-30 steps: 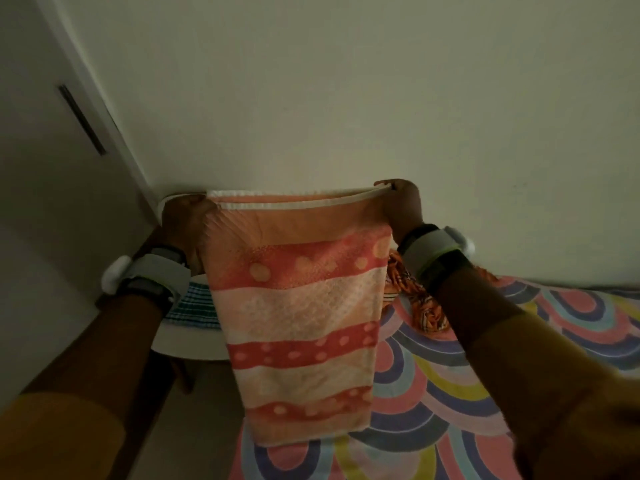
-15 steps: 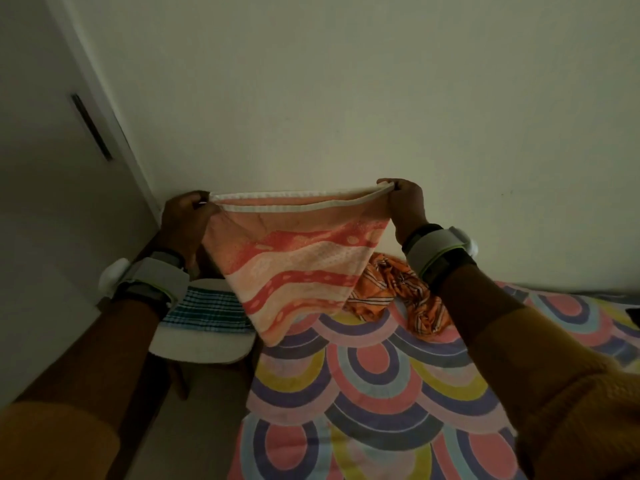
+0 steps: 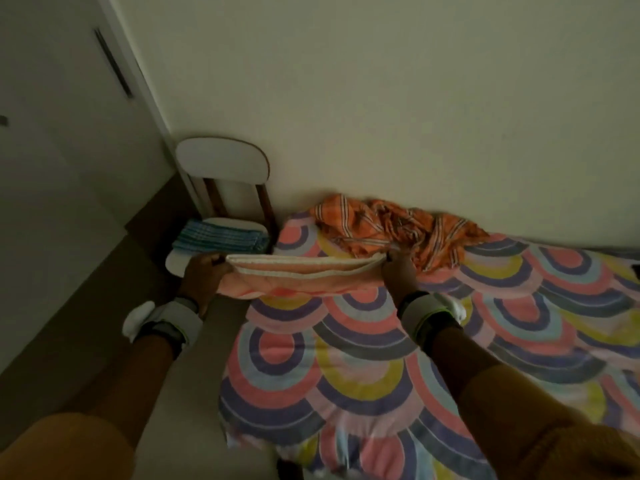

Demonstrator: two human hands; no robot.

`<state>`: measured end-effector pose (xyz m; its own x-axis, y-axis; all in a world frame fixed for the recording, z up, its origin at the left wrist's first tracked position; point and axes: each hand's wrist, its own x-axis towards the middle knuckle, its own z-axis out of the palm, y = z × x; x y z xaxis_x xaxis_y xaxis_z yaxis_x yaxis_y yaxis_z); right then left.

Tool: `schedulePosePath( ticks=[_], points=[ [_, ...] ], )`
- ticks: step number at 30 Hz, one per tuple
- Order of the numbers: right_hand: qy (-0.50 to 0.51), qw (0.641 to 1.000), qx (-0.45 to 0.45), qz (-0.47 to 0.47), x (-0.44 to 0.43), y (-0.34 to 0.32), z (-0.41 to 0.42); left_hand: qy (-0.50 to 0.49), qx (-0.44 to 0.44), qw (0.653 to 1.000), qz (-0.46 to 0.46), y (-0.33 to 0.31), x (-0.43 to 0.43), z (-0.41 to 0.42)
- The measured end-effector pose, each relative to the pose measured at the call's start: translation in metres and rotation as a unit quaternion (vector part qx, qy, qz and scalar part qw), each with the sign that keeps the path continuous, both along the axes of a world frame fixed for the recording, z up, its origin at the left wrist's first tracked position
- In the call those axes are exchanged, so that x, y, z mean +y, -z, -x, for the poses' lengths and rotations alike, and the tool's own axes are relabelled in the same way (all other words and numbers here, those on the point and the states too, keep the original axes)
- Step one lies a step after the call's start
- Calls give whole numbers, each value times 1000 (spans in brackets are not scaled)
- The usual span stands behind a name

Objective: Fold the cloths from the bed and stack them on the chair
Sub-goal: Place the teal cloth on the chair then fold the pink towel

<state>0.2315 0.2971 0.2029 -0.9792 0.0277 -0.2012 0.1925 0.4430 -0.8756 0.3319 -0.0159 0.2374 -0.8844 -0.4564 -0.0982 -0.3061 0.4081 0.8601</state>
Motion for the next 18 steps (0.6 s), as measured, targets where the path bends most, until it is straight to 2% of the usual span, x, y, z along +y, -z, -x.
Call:
schedulePosePath(
  ticks=[5, 8, 10, 13, 18],
  points=[
    [-18, 995, -99, -22, 48, 95, -87, 43, -137, 990, -12, 74, 43, -82],
    [-27, 990, -133, -47, 61, 124, -117, 85, -236, 968, -21, 104, 51, -108],
    [-34, 988, -144, -51, 65, 135, -123, 103, -272, 957, -6, 118, 52, -112],
    [-34, 987, -146, -61, 63, 151, -102, 103, -279, 955, -2, 140, 47, -89],
    [-36, 991, -112, -68, 36, 188, -9, 53, -202, 978, 9, 183, 19, 3]
  ],
)
